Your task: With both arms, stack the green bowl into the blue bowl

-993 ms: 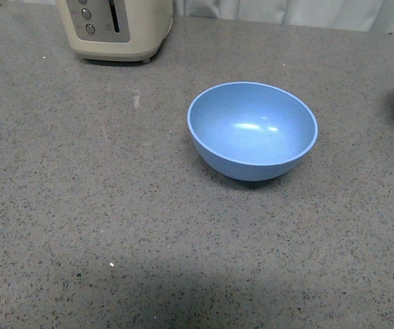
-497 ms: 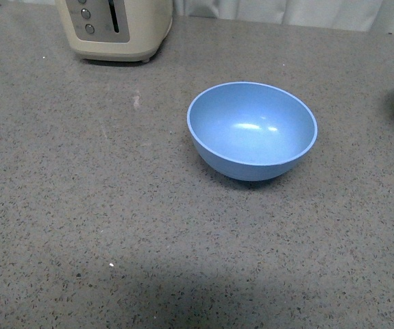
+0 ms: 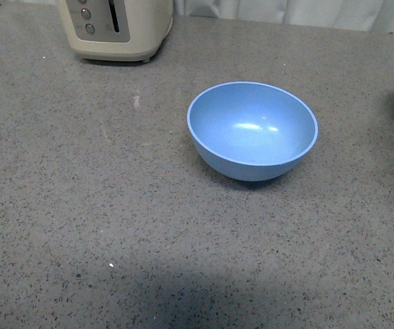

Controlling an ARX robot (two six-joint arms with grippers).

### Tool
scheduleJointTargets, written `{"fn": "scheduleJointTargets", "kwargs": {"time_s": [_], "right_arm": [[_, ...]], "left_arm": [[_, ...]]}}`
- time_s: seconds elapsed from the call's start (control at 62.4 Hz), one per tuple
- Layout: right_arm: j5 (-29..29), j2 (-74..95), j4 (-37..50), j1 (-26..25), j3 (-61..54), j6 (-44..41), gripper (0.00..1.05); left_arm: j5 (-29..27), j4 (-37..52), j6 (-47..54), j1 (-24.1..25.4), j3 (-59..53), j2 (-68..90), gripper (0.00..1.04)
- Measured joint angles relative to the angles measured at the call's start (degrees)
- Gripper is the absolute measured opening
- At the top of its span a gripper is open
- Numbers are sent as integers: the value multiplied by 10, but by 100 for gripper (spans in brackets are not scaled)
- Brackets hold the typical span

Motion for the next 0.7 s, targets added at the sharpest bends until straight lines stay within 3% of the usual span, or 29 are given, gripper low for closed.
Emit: {"fn": "scheduleJointTargets", "kwargs": {"time_s": [0.208,0.705], "right_arm": [[26,81,-55,17,79,-77,95],[78,196,-90,30,149,-132,95]], "left_arm": [[0,0,0,0,0,0,98],[0,0,0,0,0,0,98]]}}
